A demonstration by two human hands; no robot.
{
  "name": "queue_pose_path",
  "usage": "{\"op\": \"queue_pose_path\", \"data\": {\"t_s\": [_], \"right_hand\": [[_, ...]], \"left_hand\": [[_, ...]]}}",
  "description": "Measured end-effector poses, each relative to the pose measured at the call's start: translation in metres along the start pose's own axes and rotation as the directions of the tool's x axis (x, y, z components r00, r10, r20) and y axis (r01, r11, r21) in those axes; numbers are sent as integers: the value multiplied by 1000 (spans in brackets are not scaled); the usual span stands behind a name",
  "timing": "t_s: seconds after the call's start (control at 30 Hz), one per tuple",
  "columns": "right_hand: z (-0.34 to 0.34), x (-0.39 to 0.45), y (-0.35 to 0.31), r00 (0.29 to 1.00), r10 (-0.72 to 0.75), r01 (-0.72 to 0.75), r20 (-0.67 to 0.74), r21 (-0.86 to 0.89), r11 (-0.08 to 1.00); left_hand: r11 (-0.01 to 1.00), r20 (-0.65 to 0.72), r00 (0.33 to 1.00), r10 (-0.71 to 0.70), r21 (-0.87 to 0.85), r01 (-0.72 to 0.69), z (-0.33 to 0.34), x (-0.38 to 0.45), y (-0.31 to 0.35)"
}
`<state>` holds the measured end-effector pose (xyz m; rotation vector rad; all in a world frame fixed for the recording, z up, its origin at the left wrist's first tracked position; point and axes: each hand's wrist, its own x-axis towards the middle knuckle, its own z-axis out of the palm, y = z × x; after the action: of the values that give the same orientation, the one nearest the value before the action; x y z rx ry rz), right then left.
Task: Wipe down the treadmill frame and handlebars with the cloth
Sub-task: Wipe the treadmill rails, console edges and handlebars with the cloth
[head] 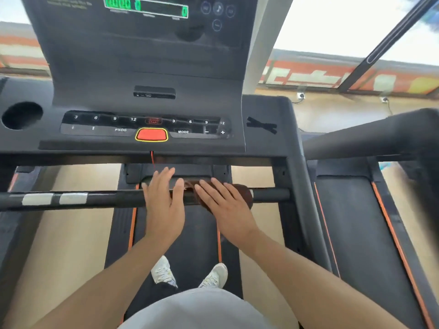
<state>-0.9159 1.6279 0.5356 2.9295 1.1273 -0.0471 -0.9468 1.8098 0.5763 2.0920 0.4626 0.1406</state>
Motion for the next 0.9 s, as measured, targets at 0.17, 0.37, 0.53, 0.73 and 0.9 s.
{"op": "queue_pose_path", "data": {"t_s": [0.17, 0.37, 0.53, 0.73, 0.9], "right_hand": [[-24, -68, 84, 932, 346, -343, 111, -39, 938], [-43, -51, 47, 748, 641, -582, 171, 632, 511], [-99, -61, 8, 660, 580, -233, 478, 864, -447], [-109, -54, -19, 880, 159, -285, 448, 766, -576], [-91, -26, -51, 914, 9, -401, 405, 909, -109]], "left_hand": [[991, 210, 969, 128, -75, -114, 42, -11, 27], [992, 265, 964, 31, -130, 4, 63, -24, 49], [762, 509, 706, -492, -141, 632, 47, -26, 52], [474, 516, 748, -418, -579, 664, 0, -46, 33], [889, -113, 910, -399, -293, 353, -40, -73, 23]]}}
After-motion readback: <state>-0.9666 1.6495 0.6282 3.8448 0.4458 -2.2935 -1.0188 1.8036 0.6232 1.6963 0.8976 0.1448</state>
